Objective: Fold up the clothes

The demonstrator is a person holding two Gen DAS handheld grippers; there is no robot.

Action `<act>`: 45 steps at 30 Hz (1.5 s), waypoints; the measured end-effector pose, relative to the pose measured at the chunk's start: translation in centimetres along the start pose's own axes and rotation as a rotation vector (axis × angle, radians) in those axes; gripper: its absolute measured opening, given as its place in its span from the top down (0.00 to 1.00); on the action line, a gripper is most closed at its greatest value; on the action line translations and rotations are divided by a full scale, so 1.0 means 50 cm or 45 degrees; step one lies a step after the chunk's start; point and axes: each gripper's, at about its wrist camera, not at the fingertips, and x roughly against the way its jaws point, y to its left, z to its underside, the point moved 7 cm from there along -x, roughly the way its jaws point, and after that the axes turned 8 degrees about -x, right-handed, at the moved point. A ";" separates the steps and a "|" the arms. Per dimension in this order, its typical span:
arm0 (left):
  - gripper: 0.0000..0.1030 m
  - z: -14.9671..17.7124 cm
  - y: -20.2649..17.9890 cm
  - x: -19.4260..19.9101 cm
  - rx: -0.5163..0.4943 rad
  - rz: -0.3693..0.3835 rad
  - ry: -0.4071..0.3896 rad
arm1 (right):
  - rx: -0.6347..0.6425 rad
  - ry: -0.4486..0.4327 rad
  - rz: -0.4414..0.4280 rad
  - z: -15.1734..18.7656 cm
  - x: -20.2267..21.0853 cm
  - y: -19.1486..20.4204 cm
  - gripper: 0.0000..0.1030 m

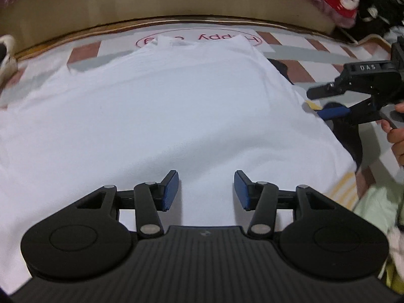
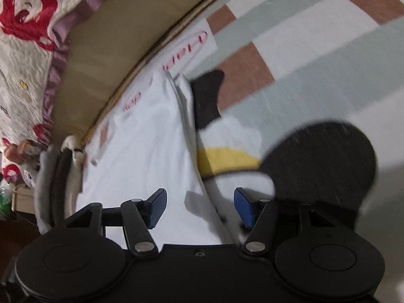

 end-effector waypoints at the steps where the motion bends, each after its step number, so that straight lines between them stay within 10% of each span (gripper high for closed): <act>1: 0.53 0.004 0.001 -0.005 0.020 -0.006 -0.010 | -0.002 -0.006 -0.028 -0.008 -0.007 0.003 0.37; 12: 0.53 0.055 0.026 0.010 0.072 -0.047 -0.088 | 0.077 0.087 -0.296 -0.033 -0.105 0.069 0.32; 20: 0.53 0.064 0.050 0.025 0.040 -0.177 -0.066 | 0.210 0.059 -0.257 -0.026 -0.111 0.070 0.67; 24: 0.53 0.065 0.068 0.044 0.072 -0.169 -0.094 | 0.148 0.052 -0.280 -0.028 -0.111 0.057 0.61; 26: 0.53 0.060 0.086 0.059 0.105 -0.181 -0.126 | 0.211 0.037 -0.222 -0.020 -0.106 0.071 0.79; 33: 0.53 0.071 0.212 0.125 0.343 -0.176 -0.202 | 0.377 -0.036 -0.181 0.006 -0.066 0.132 0.83; 45: 0.53 0.171 0.415 0.199 0.503 -0.316 -0.183 | 0.342 0.033 -0.392 0.141 -0.063 0.412 0.85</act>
